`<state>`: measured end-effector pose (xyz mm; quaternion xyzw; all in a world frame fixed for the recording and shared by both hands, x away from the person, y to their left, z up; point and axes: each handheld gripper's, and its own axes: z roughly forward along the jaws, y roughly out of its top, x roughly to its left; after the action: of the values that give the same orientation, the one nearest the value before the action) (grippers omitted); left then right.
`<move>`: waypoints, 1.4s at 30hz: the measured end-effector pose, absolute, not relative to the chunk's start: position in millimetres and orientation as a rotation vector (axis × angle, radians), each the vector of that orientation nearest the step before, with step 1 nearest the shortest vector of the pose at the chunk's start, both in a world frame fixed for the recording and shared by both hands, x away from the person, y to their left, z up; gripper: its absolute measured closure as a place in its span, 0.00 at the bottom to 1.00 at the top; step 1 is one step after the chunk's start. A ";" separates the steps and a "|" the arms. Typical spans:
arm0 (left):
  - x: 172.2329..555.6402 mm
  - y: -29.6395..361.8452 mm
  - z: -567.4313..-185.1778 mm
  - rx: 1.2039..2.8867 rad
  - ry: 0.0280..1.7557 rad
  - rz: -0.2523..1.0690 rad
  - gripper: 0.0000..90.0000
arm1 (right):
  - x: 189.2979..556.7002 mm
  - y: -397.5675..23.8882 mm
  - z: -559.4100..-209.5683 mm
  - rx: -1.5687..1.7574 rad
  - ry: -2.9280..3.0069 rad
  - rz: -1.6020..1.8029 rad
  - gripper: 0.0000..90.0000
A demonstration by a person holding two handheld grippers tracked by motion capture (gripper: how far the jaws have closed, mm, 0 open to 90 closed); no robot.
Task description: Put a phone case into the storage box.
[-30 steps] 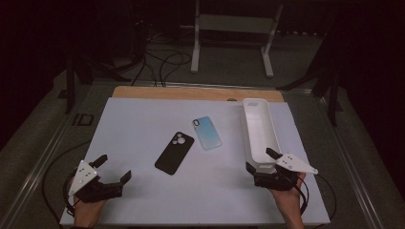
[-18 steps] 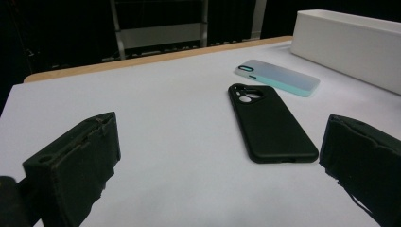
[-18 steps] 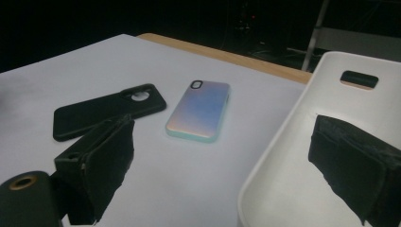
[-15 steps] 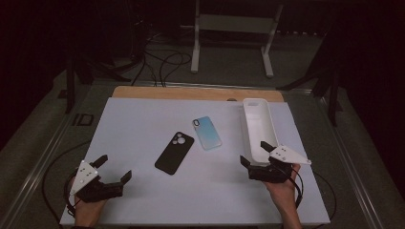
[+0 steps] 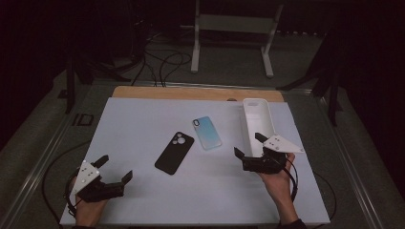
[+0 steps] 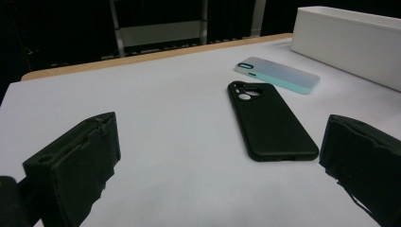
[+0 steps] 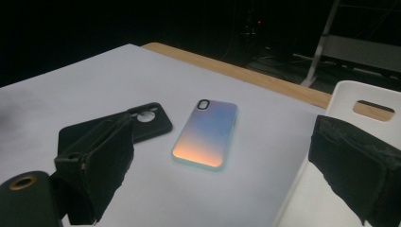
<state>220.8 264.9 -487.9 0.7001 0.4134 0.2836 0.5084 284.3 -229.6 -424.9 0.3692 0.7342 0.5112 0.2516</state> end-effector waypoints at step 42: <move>221.5 265.0 -488.7 1.690 0.997 0.686 0.00 | 351.3 -170.0 -402.2 1.079 2.114 1.287 0.08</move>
<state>221.5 265.0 -488.7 0.7009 0.4136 0.2846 0.5067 351.3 -170.0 -402.2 0.3899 0.7639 0.4651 0.2193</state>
